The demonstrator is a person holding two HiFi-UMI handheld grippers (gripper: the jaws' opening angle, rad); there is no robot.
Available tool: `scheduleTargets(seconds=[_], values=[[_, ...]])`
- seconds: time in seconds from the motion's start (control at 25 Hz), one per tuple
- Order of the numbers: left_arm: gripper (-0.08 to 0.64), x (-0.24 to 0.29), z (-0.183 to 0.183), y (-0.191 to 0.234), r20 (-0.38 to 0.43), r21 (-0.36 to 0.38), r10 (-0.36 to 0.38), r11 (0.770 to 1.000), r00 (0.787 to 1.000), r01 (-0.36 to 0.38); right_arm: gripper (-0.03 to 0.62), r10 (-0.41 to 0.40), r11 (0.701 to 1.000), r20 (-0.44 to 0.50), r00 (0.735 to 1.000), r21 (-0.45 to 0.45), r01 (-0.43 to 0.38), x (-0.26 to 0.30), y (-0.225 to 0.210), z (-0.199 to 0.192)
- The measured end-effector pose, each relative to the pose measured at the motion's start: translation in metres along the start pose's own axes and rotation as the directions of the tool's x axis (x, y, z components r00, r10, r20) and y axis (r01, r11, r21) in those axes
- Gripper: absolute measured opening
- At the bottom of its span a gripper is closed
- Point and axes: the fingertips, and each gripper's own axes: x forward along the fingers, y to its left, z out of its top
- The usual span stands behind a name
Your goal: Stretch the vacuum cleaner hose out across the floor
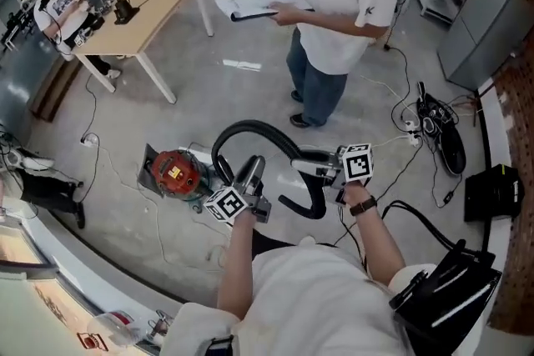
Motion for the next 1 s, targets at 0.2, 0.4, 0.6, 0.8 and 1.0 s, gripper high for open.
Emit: scheduleTargets(seconds=[0.2,0.4,0.6,0.8,1.0], values=[[0.144,0.012,-0.053,-0.026,-0.063,-0.073,-0.015,0.997,0.998,0.010,0.190,-0.021,0.999,0.117,0.993,0.038,0.016,-0.080,0.008,0.011],[0.218,0.061,-0.104,-0.072,-0.129,-0.237,-0.145,0.965,0.981,0.112,0.192,-0.066,0.998,0.135,0.989,-0.015,0.068,-0.159,0.029,-0.010],[0.465,0.122,-0.166,-0.114,-0.132,-0.573,-0.315,0.798,0.940,0.186,0.192,-0.115,0.990,0.137,0.984,-0.061,0.124,-0.218,0.057,-0.055],[0.287,0.172,-0.248,-0.171,-0.178,-0.675,-0.472,0.697,0.864,0.242,0.190,-0.253,0.956,0.184,0.950,-0.103,0.274,-0.301,0.050,-0.092],[0.224,0.228,-0.372,-0.244,-0.363,-0.712,-0.527,0.689,0.769,0.136,0.173,-0.563,0.755,0.370,0.739,-0.135,0.642,-0.447,0.044,-0.112]])
